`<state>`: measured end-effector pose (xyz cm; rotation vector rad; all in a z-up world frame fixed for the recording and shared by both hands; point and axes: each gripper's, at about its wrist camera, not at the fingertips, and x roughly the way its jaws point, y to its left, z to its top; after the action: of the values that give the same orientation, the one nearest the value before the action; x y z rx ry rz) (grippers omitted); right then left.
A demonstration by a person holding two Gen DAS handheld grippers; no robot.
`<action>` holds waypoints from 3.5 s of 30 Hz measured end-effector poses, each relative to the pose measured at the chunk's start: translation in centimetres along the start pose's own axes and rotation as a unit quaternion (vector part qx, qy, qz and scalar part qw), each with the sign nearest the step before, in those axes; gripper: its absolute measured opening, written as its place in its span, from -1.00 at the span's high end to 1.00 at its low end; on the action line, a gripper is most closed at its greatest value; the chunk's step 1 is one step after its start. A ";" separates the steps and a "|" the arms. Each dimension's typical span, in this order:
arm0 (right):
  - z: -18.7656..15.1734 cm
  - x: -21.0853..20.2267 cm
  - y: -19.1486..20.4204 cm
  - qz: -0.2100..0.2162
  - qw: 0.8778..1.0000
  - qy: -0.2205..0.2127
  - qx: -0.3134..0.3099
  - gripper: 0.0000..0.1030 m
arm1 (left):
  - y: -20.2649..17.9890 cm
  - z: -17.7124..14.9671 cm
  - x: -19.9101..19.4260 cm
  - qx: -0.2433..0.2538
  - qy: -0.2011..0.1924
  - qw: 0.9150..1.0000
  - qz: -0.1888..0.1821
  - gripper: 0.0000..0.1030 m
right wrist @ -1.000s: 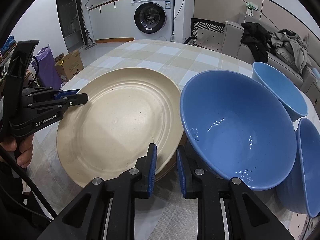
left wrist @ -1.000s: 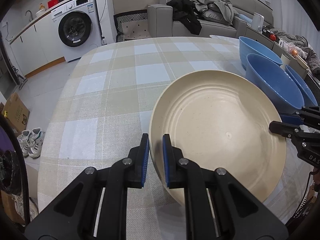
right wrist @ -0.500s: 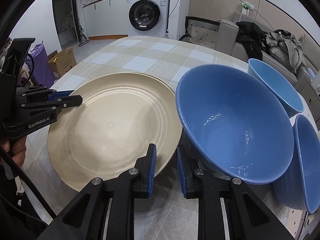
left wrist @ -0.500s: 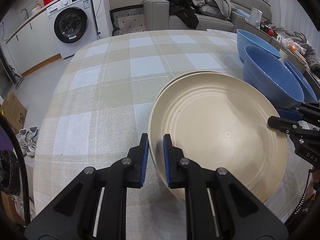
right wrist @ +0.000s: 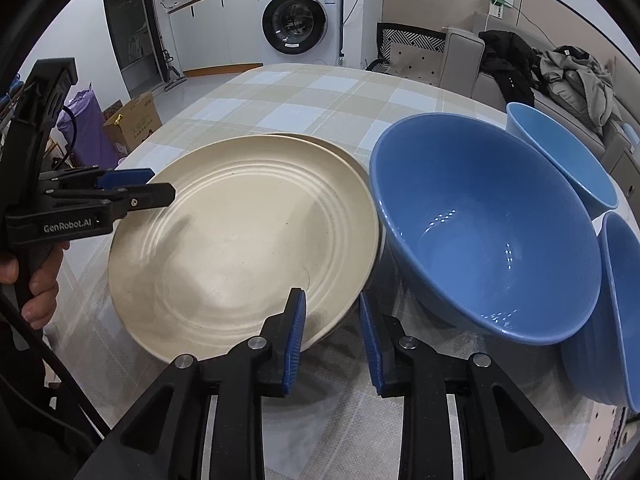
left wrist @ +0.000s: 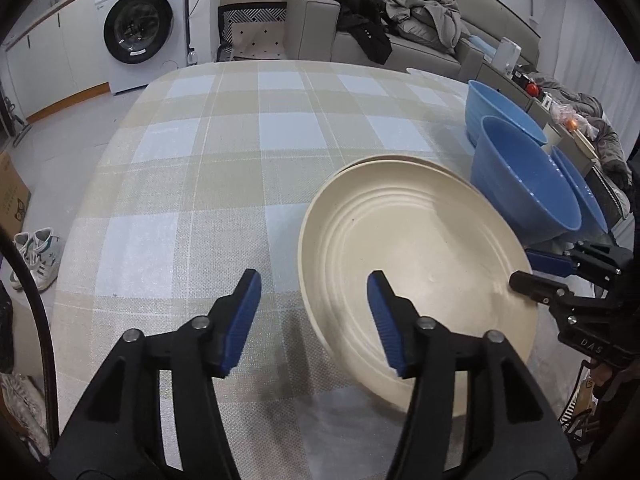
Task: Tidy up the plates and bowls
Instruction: 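Lower the cream plate onto the plate stack and open both tools, then move both tools toward the large blue bowl beside the plates, then close both tools on the rim of the large blue bowl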
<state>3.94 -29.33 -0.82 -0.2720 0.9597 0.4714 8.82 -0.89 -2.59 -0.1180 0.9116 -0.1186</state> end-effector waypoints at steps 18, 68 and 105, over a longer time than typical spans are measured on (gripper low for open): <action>-0.9 -5.4 -1.0 0.035 0.996 -0.066 0.056 -0.76 | -2.1 0.4 -7.8 0.013 -0.076 0.996 -0.033 -0.97; 0.1 -28.3 -16.3 -0.036 0.948 -0.267 0.170 -0.99 | -16.7 13.3 -9.2 0.073 -0.107 0.987 -0.093 -0.97; 5.1 -9.3 -28.1 -0.054 0.965 -0.128 0.223 -0.70 | -22.7 23.9 10.4 0.068 -0.007 0.995 -0.077 -0.97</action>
<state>17.10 -53.94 10.24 0.1421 0.7688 0.1756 32.84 -23.63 7.28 -0.0622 0.8778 -0.3224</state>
